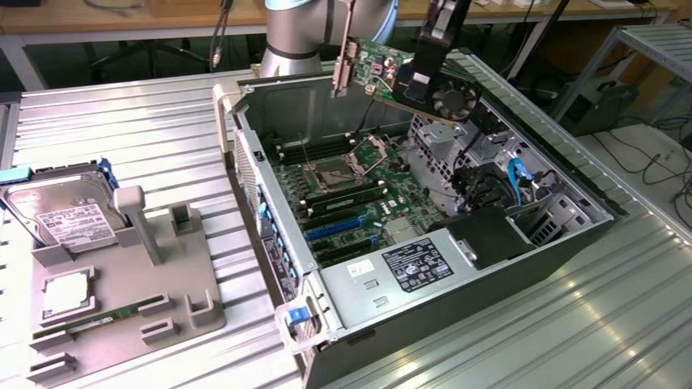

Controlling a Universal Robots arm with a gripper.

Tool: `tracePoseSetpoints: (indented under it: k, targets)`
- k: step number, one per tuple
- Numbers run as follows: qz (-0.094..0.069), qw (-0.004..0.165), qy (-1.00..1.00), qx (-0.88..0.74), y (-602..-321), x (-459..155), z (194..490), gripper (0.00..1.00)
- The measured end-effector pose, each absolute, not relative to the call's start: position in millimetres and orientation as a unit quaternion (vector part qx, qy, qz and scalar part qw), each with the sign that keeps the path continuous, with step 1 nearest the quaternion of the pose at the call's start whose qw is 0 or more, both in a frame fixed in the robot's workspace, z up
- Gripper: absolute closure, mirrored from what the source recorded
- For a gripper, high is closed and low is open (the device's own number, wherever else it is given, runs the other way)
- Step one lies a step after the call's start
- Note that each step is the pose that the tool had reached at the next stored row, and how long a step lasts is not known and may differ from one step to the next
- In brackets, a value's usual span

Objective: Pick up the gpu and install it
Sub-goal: 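Insert the gpu into the slot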

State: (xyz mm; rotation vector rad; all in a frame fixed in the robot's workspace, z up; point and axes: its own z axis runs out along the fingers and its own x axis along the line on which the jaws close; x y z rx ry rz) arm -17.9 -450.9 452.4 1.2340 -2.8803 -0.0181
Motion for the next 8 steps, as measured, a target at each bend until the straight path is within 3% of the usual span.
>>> tracePoseSetpoints:
  k: [8]
  targets:
    - [-0.006, 0.004, -0.902, 0.433, -451.0, -17.9, 452.2, 0.72]
